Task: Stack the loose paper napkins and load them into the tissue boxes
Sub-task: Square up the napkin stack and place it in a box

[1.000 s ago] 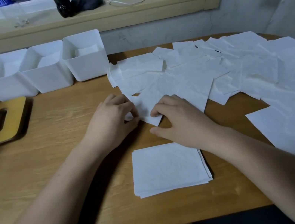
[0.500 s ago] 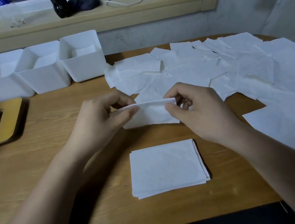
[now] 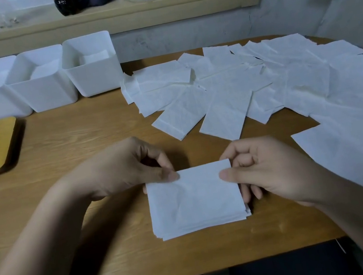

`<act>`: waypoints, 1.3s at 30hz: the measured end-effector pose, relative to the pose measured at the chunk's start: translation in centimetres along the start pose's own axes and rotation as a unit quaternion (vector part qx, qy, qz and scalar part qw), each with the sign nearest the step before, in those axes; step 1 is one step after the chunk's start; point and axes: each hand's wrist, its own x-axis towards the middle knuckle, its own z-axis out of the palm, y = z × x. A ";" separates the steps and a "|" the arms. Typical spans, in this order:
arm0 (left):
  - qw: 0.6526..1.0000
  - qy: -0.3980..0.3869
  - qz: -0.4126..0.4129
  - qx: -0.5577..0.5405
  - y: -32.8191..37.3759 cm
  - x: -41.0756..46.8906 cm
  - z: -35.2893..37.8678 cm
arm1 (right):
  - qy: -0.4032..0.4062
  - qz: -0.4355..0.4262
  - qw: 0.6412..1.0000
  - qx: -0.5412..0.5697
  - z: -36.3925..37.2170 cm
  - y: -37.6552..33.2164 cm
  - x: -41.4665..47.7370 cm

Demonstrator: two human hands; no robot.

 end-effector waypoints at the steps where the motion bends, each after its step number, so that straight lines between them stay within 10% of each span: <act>1: 1.000 -0.004 -0.007 0.013 0.0 0.1 0.1 | 0.000 0.007 1.000 -0.002 0.1 0.2 0.0; 13: 0.993 0.008 -0.057 0.107 -1.0 0.9 -0.1 | 0.049 -0.007 0.984 -0.169 0.7 0.9 0.5; 20: 0.987 0.075 -0.041 0.135 -1.8 1.3 -0.9 | 0.204 -0.102 0.909 -0.348 -1.2 2.2 3.7; 31: 0.968 0.205 0.062 0.134 -1.5 1.9 0.9 | 0.178 -0.130 0.865 -0.451 -1.1 2.3 6.0; 39: 0.950 0.233 0.133 0.158 -1.9 2.5 1.7 | 0.125 -0.154 0.956 -0.216 -0.1 -1.0 3.2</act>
